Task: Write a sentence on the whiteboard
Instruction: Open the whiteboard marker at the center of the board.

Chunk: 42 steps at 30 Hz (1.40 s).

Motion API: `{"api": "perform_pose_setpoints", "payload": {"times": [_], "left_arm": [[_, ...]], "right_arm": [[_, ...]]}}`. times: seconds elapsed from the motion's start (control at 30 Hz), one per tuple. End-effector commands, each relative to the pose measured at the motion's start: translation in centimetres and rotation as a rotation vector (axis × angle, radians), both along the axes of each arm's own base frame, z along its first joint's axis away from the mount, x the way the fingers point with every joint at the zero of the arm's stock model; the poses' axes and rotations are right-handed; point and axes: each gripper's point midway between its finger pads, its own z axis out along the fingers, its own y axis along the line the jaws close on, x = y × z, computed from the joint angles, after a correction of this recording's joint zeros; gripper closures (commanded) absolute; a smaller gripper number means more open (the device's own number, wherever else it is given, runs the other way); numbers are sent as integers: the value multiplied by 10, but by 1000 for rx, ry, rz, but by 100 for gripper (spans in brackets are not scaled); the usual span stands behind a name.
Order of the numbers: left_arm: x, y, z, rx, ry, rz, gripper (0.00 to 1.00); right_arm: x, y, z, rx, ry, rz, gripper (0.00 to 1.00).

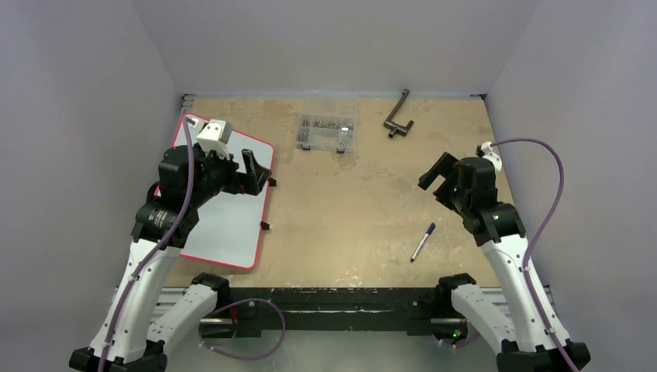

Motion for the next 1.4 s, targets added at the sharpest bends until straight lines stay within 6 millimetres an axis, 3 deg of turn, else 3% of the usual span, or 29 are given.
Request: {"api": "perform_pose_setpoints", "payload": {"times": [0.0,0.17,0.43,0.53,0.73,1.0,1.17,1.27,1.37], "left_arm": [[-5,-6,10,17,-34,-39,0],[-5,-8,10,21,-29,-47,0],[-6,-8,7,26,-23,-53,0],[-6,-9,6,28,-19,-56,0],[-5,-8,6,33,-19,-54,0],[-5,-6,6,42,-21,-45,0],[-6,-6,7,41,-23,-45,0],[-6,-5,6,42,-23,-44,0],[-6,-5,7,45,-25,-43,0]], "right_arm": [[-31,-12,-26,71,93,-141,1],[-43,-11,-69,82,218,-180,1],[-53,-1,-127,117,393,-185,18],[-59,0,-141,122,428,-191,20],[-72,6,-171,146,511,-189,34],[-80,6,-198,139,570,-190,47],[-81,3,-208,115,590,-201,63],[-80,2,-214,92,609,-183,86],[-79,2,-218,66,631,-153,97]]}}
